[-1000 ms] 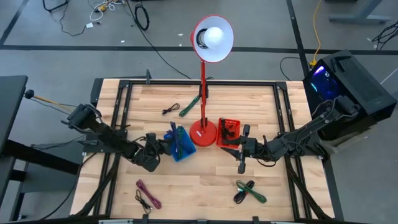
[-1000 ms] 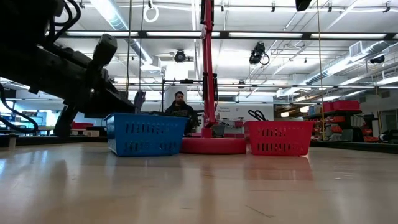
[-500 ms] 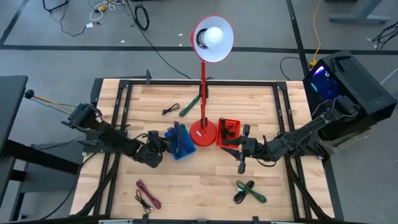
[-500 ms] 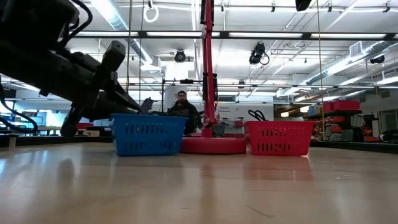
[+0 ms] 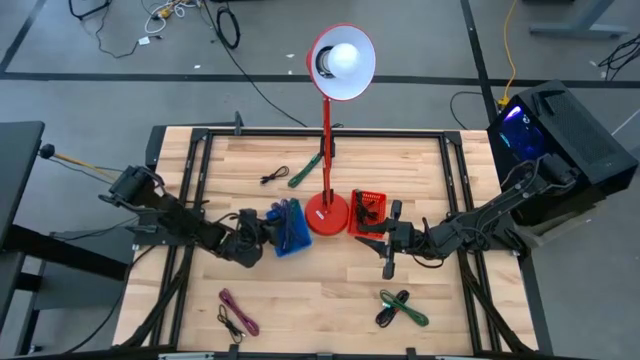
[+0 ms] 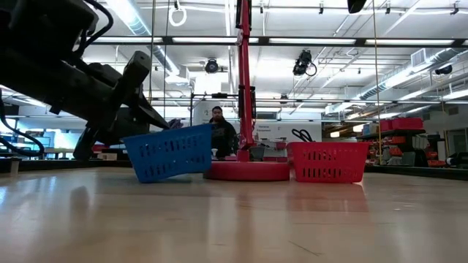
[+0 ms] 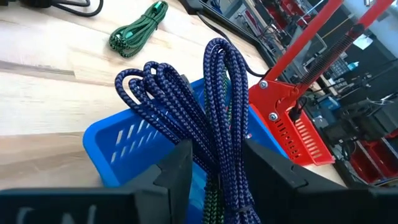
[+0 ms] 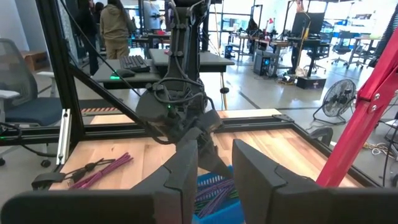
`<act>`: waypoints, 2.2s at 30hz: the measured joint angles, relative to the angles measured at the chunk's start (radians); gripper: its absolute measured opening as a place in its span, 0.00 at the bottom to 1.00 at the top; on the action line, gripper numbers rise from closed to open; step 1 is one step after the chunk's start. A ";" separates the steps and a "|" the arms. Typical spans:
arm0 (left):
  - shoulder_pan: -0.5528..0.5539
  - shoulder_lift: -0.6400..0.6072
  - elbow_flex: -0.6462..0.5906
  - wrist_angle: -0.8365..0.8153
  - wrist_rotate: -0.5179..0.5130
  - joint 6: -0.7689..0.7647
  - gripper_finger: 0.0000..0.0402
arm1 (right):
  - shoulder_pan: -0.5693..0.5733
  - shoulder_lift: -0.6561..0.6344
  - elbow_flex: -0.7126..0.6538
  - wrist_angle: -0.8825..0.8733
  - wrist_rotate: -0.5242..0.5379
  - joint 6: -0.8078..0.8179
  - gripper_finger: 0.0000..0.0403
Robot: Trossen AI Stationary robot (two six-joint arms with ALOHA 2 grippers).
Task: Pick & Place USB Port
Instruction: Put the blue charger cable into the blue bin, then adjust the blue bin
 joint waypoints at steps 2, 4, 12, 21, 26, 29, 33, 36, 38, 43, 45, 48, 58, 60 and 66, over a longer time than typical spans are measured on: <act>0.006 0.000 0.000 0.001 0.001 0.019 0.37 | 0.000 0.000 0.000 0.000 0.000 0.000 0.25; 0.012 -0.003 0.000 0.003 0.002 0.044 0.37 | 0.000 0.000 0.000 -0.001 0.000 0.000 0.25; 0.031 -0.013 -0.001 0.007 0.007 0.101 0.36 | 0.000 0.000 0.000 -0.004 -0.002 0.002 0.25; 0.041 -0.103 -0.002 0.010 -0.019 0.237 0.35 | 0.000 0.000 0.000 -0.011 -0.001 0.002 0.25; 0.024 -0.131 -0.002 0.015 0.059 0.242 0.35 | 0.000 0.000 0.000 -0.011 0.000 0.001 0.25; -0.007 -0.134 -0.002 0.020 0.124 0.232 0.35 | 0.000 0.000 0.000 -0.012 0.000 0.000 0.25; -0.051 -0.134 -0.002 0.055 0.156 0.232 0.35 | 0.000 0.000 0.000 -0.011 0.000 0.000 0.25; -0.079 -0.134 0.000 0.057 0.193 0.228 0.35 | 0.000 0.000 0.000 -0.011 0.000 0.004 0.25; -0.100 -0.130 0.011 0.056 0.220 0.216 0.35 | 0.000 0.000 0.000 -0.011 0.000 0.003 0.25; -0.132 -0.129 0.078 0.057 0.261 0.274 0.35 | -0.001 0.000 0.000 -0.011 0.001 0.004 0.25; -0.132 -0.126 0.111 0.034 0.331 0.295 0.35 | -0.001 0.000 0.000 -0.011 0.001 0.004 0.25; -0.131 -0.097 0.175 -0.083 0.443 0.308 0.35 | -0.001 0.000 0.000 -0.011 0.001 0.007 0.25; -0.090 0.035 0.290 -0.315 0.560 0.147 0.35 | 0.000 0.000 0.000 -0.011 0.000 0.010 0.25; -0.088 0.035 0.287 -0.334 0.561 0.121 0.35 | 0.000 0.000 0.000 -0.011 0.000 0.010 0.25; -0.091 0.035 0.288 -0.390 0.563 0.072 0.35 | 0.000 0.000 0.000 -0.012 0.000 0.010 0.25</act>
